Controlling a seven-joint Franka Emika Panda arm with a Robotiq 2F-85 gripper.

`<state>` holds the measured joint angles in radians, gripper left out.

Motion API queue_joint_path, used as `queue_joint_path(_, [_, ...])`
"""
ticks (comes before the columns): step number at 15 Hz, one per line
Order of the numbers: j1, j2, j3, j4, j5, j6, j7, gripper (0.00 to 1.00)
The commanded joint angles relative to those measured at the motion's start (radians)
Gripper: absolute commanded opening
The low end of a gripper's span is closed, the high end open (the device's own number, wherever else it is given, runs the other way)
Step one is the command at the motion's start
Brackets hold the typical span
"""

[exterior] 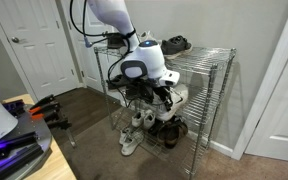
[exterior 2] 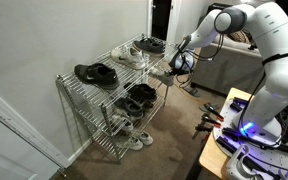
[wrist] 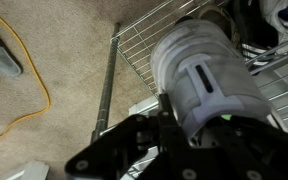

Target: Move the white shoe from the second shelf to the top shelf

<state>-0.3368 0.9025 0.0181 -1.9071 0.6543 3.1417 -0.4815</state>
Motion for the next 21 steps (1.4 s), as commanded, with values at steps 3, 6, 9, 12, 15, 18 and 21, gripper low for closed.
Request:
queue_joint_path(3, [0.044,-0.062,-0.05,-0.093,-0.01,0.025,-0.017,0.04])
queue_joint_path(6, [0.055,-0.135,-0.1,-0.181,-0.18,-0.061,0.101,0.05])
queue_joint_path(9, [0.09,-0.25,-0.169,-0.297,-0.361,-0.14,0.189,0.05])
queue_joint_path(12, [0.139,-0.356,-0.261,-0.388,-0.512,-0.212,0.264,0.05])
queue_joint_path(15, [0.18,-0.451,-0.337,-0.458,-0.645,-0.292,0.306,0.05])
queue_joint_path(18, [0.215,-0.529,-0.391,-0.508,-0.765,-0.371,0.341,0.04])
queue_joint_path(21, [0.315,-0.618,-0.522,-0.545,-0.966,-0.458,0.492,0.04])
